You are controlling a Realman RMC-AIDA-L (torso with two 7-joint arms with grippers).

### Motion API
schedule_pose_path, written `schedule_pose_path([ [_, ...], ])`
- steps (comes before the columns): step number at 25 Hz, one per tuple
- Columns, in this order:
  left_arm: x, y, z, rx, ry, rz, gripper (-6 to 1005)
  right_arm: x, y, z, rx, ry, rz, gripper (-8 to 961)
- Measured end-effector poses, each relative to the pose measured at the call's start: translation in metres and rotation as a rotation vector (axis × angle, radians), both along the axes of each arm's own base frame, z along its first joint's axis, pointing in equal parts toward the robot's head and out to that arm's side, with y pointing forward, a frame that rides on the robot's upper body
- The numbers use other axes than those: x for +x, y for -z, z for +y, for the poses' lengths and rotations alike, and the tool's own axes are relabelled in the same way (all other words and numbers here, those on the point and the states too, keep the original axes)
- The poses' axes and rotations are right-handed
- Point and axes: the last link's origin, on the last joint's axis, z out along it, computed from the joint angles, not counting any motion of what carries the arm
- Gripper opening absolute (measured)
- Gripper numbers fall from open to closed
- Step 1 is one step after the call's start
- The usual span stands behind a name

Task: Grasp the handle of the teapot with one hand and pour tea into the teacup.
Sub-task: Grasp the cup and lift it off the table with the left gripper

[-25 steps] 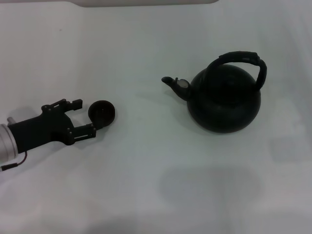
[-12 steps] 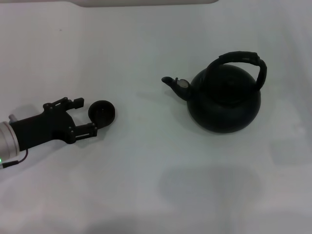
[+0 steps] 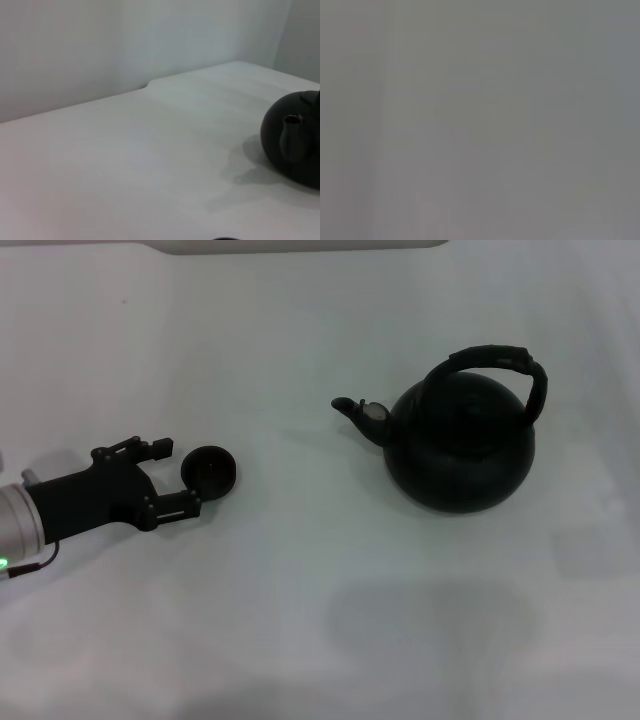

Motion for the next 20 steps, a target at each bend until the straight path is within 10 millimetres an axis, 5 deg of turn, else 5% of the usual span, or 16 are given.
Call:
schedule_pose_path([
  [20, 0.0096, 0.0041, 0.0078, -0.023, 0.005, -0.015, 868, -0.0015, -0.0002, -0.0005, 0.003, -0.01, 0.003, 751],
])
